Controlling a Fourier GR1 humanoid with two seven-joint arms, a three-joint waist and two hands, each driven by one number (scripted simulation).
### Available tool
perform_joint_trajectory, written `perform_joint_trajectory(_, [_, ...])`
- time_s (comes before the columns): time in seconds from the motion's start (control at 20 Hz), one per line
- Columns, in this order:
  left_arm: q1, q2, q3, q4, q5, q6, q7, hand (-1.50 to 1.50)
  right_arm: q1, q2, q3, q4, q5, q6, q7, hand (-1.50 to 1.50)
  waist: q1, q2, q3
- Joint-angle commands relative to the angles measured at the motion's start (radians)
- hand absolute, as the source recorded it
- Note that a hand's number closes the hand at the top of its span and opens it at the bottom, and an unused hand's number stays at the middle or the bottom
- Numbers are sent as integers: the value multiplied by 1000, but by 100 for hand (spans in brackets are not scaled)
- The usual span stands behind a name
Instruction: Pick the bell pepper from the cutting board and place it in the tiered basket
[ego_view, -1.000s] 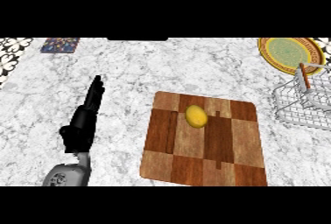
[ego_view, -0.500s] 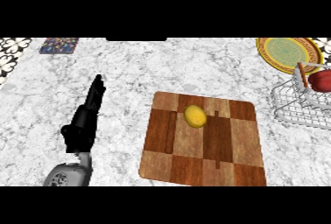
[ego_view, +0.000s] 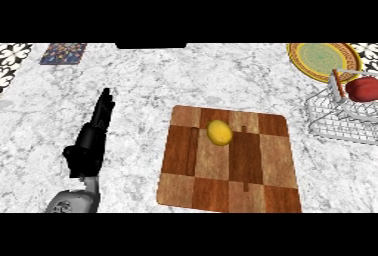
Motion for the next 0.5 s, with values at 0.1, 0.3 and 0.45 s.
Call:
perform_joint_trajectory(0.1, [0,-15,11,39,-13,28,-32,0,101,-90,-282,-8,-214,99,-12,-150,-15,0,0])
perform_joint_trajectory(0.3, [-27,18,51,32,30,-7,-7,0,280,-147,-487,6,-357,241,-108,-150,-29,-2,1])
perform_joint_trajectory(0.45, [15,-13,12,27,-4,19,-37,0,421,-173,-615,111,-441,329,-230,-150,-36,-3,2])
